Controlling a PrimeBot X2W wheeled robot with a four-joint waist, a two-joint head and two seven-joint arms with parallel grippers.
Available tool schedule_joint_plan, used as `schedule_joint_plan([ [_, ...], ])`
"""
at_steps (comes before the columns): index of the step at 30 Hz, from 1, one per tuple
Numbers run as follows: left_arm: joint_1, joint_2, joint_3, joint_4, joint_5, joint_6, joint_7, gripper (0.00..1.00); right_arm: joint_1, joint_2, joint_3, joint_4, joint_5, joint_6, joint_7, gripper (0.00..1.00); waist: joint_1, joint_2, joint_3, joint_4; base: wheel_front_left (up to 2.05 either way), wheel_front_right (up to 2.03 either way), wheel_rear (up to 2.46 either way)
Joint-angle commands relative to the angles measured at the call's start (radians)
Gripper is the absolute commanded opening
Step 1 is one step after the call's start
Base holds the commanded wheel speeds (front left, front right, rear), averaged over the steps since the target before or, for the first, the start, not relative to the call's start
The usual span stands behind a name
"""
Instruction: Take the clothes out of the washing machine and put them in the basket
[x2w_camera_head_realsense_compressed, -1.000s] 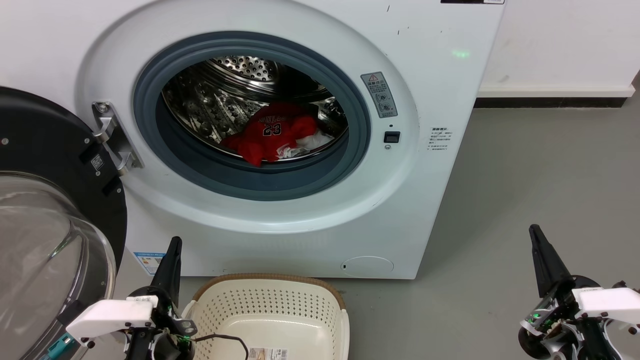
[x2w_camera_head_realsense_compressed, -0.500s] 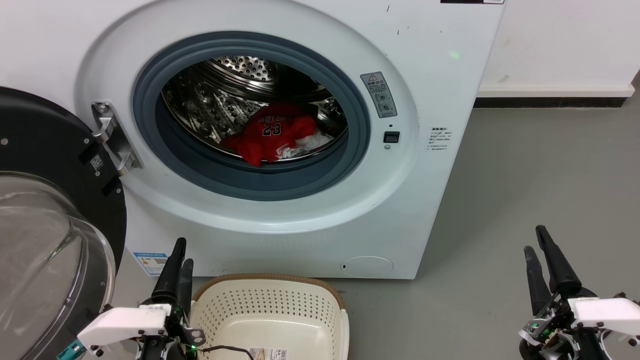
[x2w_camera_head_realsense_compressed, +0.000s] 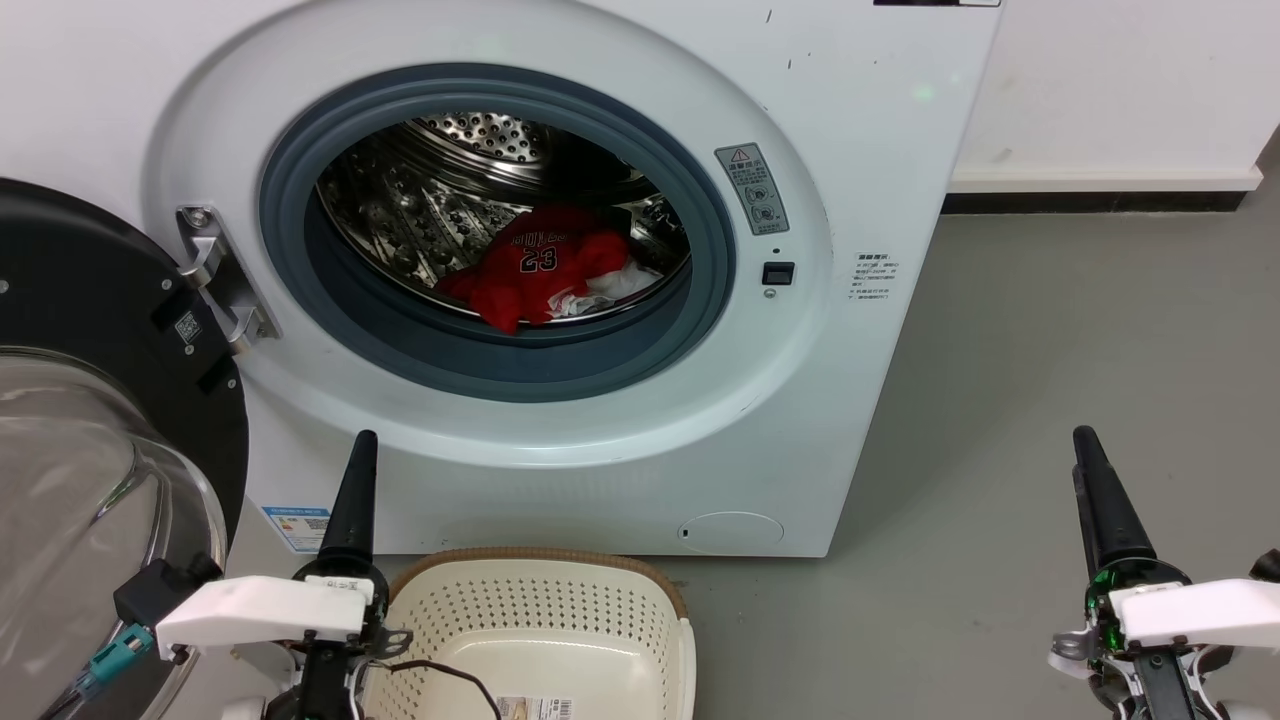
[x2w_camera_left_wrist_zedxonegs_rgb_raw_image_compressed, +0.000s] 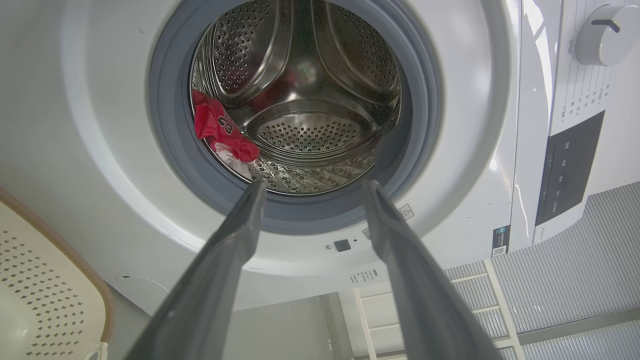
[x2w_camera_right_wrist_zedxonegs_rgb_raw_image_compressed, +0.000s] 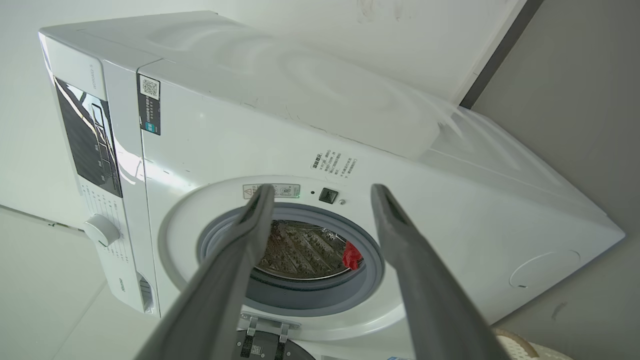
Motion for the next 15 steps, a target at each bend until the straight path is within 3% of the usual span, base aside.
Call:
schedule_joint_plan([
  [1,-0.028,0.002,-0.005,-0.025,0.039,0.000,-0.009,1.00,-0.005,-0.001,0.005,-0.030,-0.045,0.000,-0.009,1.00,0.0000,-0.0001,0.000,0.000,0.00,0.00,0.00],
  [15,-0.041,0.003,-0.063,-0.047,0.350,0.019,-0.062,1.00,0.023,-0.001,0.028,-0.092,-0.414,0.000,-0.062,1.00,0.0000,-0.0001,-0.001,0.006,0.00,0.00,0.00],
])
